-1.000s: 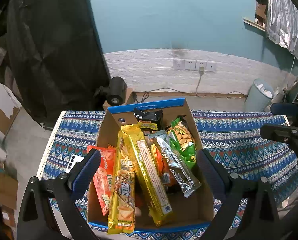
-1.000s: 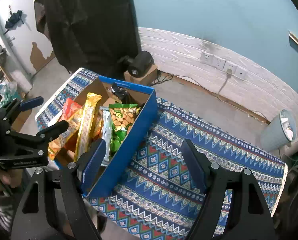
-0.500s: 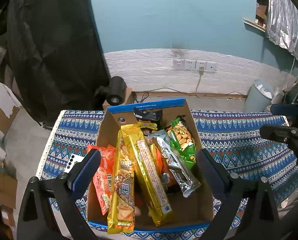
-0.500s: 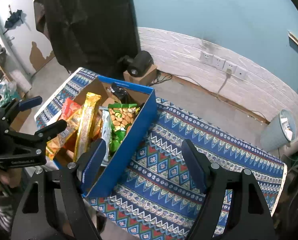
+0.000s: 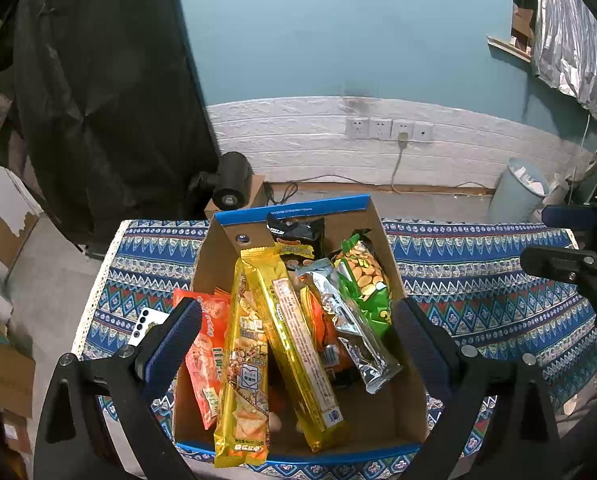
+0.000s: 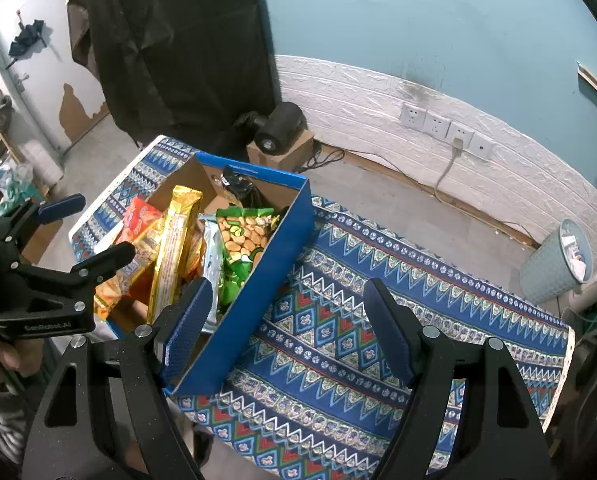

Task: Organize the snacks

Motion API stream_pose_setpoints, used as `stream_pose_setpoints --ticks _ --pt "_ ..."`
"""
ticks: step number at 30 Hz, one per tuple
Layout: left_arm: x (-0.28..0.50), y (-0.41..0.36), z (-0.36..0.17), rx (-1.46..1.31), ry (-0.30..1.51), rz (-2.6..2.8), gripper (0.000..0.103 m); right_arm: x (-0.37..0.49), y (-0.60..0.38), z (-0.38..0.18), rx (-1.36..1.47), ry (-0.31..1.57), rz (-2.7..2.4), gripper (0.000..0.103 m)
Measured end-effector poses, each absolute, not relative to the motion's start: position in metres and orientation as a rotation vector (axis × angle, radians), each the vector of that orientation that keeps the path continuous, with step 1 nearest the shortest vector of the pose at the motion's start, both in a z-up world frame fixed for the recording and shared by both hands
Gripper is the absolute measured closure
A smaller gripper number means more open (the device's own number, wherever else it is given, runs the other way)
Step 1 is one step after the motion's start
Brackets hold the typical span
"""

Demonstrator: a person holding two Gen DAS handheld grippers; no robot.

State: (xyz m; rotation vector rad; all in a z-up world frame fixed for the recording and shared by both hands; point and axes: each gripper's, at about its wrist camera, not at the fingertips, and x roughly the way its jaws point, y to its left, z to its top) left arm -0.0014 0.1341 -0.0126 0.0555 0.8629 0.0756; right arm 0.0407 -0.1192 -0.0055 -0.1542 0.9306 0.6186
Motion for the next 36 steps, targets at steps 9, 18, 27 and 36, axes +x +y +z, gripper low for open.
stream_pose_setpoints --ticks 9,18,27,36 --pt "-0.0022 0.1339 -0.0141 0.054 0.866 0.081 0.005 0.0411 -0.1185 -0.0062 -0.157 0.933 0.621 0.026" --pt "-0.0018 0.1366 -0.0139 0.050 0.869 0.099 0.005 0.0412 -0.1189 -0.0064 -0.156 0.933 0.619 0.026" --pt "-0.0024 0.1339 -0.0119 0.043 0.867 0.082 0.005 0.0411 -0.1188 -0.0063 -0.158 0.933 0.620 0.026" --pt "-0.0006 0.1409 -0.0153 -0.007 0.887 0.071 0.005 0.0410 -0.1186 -0.0064 -0.158 0.933 0.620 0.026"
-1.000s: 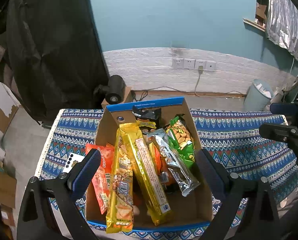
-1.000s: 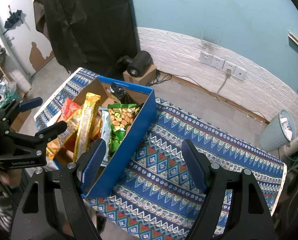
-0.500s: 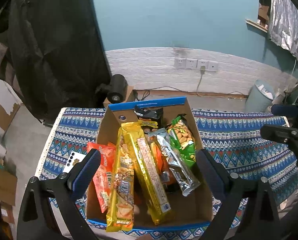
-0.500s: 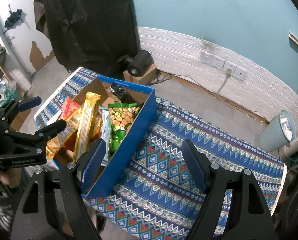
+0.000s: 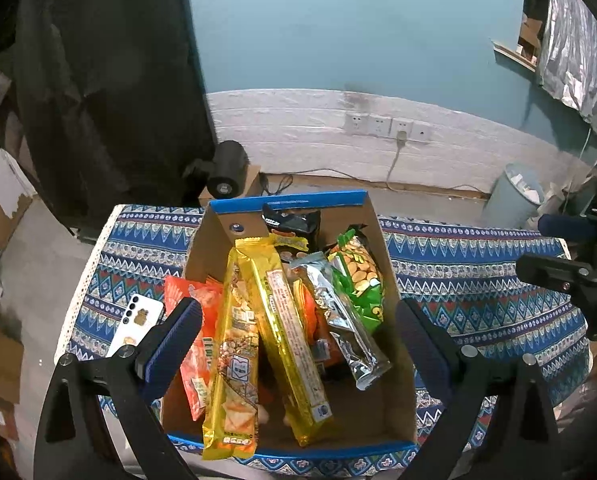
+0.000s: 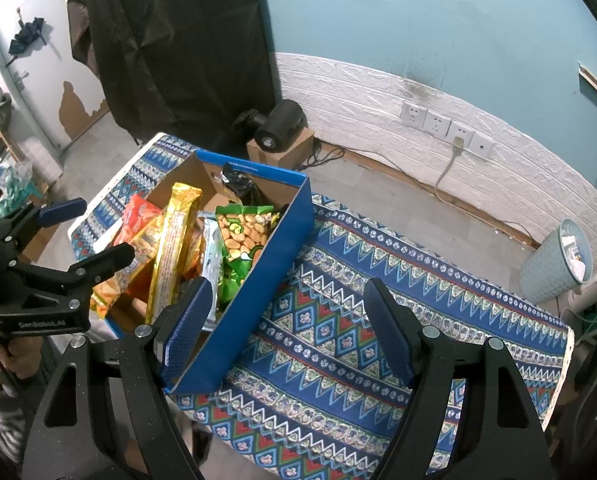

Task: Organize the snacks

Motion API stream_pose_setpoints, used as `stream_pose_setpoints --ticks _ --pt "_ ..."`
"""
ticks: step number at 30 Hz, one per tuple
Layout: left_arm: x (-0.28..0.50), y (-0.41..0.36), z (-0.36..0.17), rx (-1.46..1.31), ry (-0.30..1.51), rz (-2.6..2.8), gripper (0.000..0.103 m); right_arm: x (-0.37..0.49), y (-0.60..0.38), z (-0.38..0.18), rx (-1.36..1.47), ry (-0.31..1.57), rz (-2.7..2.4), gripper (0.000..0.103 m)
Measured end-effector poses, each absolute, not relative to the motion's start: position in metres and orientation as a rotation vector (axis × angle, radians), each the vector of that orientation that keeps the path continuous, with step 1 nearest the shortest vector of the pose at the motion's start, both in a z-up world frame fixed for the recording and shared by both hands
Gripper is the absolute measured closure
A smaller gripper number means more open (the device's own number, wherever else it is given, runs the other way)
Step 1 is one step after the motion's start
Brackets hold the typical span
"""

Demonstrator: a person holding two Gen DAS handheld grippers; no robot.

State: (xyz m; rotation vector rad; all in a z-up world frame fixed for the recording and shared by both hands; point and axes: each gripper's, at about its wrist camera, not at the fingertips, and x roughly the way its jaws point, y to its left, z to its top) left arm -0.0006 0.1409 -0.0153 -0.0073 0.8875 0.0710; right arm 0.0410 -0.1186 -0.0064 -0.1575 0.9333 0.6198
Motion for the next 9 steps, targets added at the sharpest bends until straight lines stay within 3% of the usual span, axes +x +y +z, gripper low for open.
stream_pose_setpoints --ticks 9 --pt "-0.0020 0.1398 -0.0141 0.009 0.875 0.081 0.005 0.0412 -0.1208 -0.0080 -0.160 0.937 0.619 0.026"
